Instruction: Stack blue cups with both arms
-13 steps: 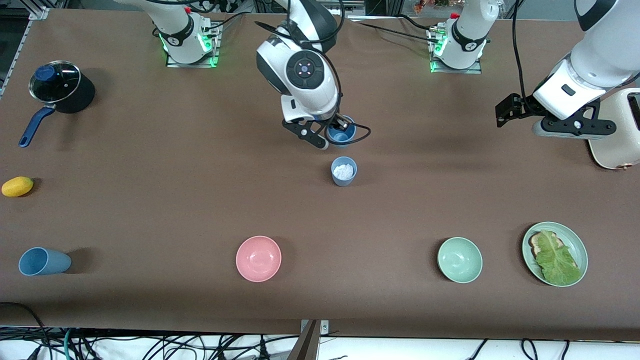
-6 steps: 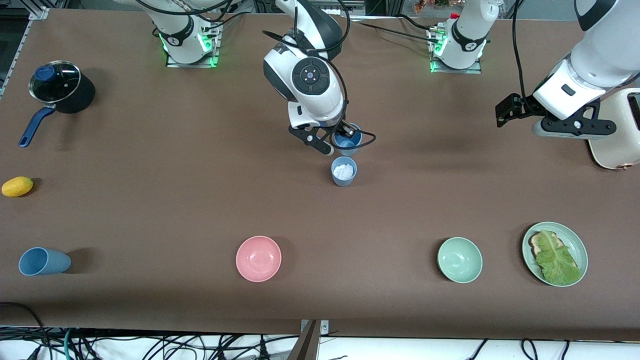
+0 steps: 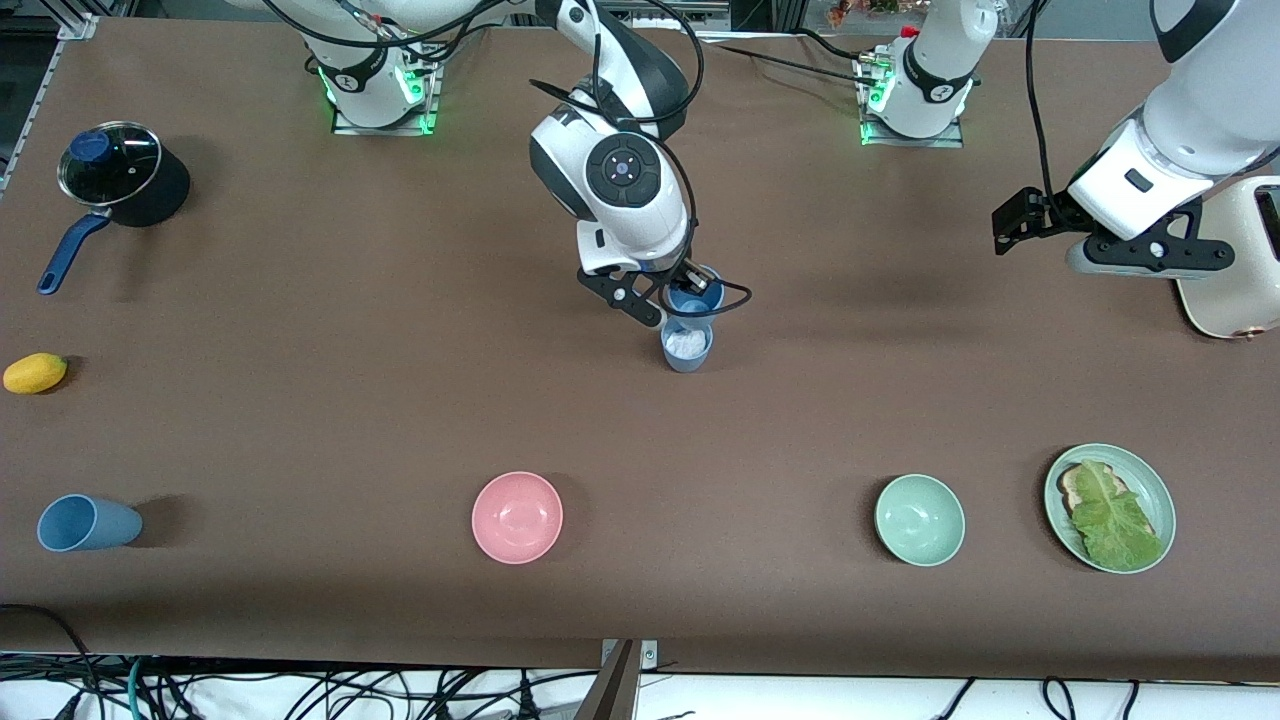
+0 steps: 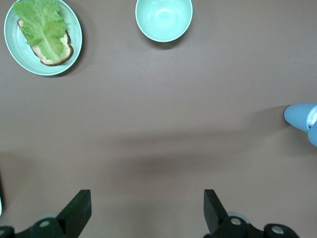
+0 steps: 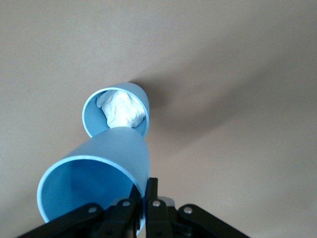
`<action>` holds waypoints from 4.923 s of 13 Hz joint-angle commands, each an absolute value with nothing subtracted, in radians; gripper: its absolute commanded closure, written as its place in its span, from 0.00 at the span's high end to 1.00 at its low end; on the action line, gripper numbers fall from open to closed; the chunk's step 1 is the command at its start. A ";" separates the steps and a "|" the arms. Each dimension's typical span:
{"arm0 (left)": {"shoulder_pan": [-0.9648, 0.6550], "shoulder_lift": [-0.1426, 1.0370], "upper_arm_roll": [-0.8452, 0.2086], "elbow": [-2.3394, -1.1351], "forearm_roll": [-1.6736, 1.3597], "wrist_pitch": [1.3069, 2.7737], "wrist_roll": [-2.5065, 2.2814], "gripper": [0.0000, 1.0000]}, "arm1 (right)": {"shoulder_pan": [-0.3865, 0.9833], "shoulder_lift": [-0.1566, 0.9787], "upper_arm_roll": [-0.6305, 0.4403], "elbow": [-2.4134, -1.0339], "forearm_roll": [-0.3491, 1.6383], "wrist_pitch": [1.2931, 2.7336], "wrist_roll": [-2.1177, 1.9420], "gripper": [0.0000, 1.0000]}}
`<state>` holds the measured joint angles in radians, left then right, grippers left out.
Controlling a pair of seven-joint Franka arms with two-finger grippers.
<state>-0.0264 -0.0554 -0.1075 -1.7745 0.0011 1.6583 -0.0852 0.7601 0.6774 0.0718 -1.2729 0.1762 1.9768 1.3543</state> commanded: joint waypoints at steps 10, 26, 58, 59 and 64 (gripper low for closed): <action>-0.018 -0.052 -0.112 -1.759 0.006 1.652 -0.063 1.00 | 0.759 0.701 0.045 -1.236 0.166 1.976 1.312 0.00; -0.017 -0.052 -0.109 -1.759 0.006 1.632 -0.061 1.00 | 0.703 0.626 0.044 -1.261 0.172 1.985 1.281 0.92; -0.018 -0.017 -0.107 -1.692 0.012 1.634 -0.064 1.00 | 0.011 -0.026 0.052 -1.600 -0.098 1.443 0.124 1.00; -0.017 -0.018 -0.107 -1.689 0.008 1.632 -0.071 1.00 | 0.009 -0.026 0.051 -1.600 -0.098 1.442 0.121 1.00; -0.011 -0.018 -0.110 -1.664 0.002 1.615 -0.068 1.00 | 0.006 -0.026 0.041 -1.600 -0.035 1.419 0.121 1.00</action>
<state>-0.0196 -0.0337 -0.1035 -1.7001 0.0011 1.6446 -0.0847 0.0102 -0.0365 0.0470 -1.6332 -0.0602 1.4466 0.1192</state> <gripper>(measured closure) 0.000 0.000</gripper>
